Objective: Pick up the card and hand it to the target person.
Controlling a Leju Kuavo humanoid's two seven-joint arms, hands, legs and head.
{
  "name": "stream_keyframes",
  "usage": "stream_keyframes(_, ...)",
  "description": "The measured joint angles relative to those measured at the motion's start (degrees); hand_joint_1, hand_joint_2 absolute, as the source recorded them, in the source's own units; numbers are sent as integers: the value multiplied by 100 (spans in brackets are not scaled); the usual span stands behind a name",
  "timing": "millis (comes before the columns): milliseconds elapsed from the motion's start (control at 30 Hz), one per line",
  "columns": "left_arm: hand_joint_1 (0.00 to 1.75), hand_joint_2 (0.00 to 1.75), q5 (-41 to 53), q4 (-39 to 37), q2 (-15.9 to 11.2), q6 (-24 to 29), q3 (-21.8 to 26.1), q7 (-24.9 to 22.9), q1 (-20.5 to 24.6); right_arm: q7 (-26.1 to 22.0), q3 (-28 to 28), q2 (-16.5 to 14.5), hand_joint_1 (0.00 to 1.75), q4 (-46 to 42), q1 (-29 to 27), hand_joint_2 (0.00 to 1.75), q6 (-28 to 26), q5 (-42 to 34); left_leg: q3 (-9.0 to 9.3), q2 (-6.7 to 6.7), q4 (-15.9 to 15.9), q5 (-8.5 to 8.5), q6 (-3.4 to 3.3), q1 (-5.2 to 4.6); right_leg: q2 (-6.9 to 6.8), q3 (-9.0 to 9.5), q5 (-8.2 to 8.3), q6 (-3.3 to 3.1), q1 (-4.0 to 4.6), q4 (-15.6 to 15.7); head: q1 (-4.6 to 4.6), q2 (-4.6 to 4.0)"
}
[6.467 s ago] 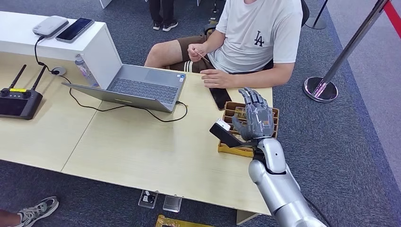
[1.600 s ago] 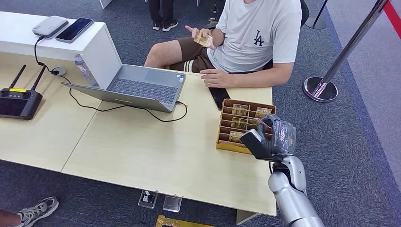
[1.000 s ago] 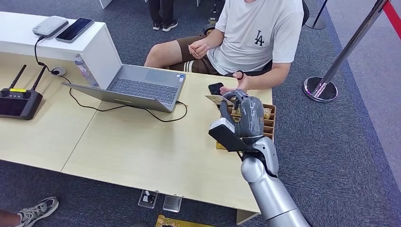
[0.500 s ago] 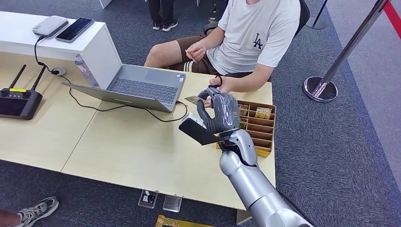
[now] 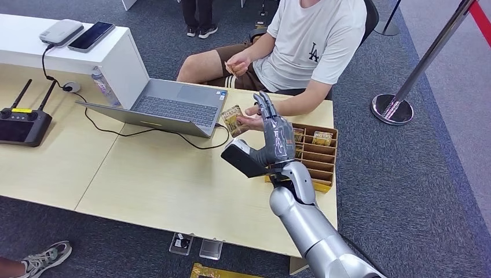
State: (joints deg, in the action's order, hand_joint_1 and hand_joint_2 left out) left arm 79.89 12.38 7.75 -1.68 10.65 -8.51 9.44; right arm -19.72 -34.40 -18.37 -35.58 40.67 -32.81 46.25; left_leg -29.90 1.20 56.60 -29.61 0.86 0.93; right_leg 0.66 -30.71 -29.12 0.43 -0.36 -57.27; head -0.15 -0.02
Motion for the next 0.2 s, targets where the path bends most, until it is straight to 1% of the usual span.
stream_keyframes(200,0,0,2,-1,14,72,-1,19,0,37,1,1,0,24,0,175,-4,56,0,0,0,0,0,0,0,0,0,0,0,0,-1,0)
